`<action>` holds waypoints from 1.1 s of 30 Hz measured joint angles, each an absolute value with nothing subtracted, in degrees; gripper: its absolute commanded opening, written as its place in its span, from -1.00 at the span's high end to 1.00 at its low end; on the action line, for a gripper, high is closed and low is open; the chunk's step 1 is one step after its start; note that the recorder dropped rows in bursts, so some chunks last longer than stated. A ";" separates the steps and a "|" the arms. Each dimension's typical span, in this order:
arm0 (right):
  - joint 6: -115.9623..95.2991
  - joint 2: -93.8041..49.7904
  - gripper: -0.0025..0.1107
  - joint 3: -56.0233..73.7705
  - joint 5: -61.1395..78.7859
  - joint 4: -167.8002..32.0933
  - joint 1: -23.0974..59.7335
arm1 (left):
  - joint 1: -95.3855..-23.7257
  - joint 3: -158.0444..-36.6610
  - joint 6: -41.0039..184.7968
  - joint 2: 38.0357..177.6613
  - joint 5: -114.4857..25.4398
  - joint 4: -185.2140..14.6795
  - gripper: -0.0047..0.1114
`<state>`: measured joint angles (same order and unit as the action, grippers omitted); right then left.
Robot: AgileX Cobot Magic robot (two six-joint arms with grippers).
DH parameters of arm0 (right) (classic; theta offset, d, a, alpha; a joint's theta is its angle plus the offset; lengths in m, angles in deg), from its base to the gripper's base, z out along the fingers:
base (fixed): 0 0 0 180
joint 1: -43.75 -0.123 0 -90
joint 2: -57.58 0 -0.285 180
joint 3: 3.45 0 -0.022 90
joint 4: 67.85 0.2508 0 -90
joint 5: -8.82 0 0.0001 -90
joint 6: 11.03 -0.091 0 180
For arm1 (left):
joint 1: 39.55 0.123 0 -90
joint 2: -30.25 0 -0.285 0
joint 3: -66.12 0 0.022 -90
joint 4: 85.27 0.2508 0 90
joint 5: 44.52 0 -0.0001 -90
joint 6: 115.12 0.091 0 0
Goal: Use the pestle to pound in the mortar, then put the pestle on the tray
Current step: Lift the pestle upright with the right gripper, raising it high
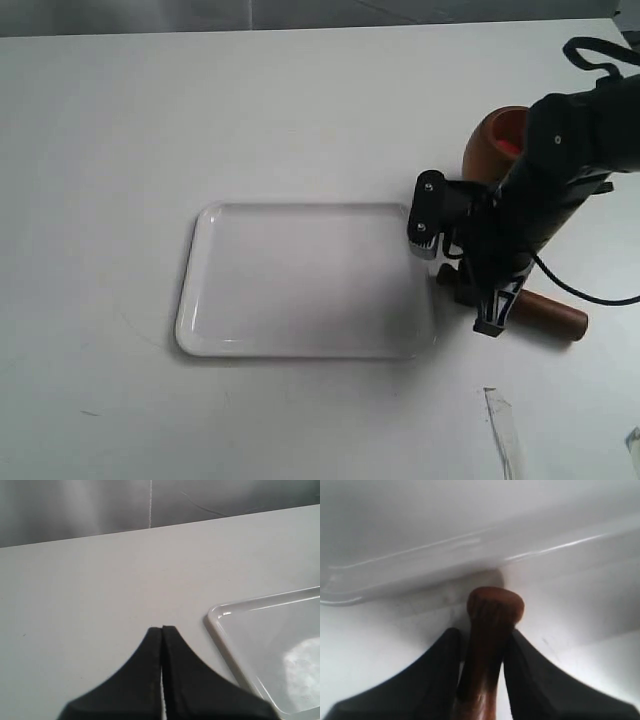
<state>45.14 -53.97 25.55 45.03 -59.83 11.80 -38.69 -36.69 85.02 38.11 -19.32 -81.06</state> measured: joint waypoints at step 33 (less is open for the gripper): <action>14.31 -11.15 0.96 39.65 -14.51 -54.48 11.80 | -38.69 -36.69 85.02 38.11 -19.32 -81.06 0.92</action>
<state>14.31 -11.15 39.65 -14.51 -54.48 11.80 -38.69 -36.69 85.02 38.11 -19.32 -81.06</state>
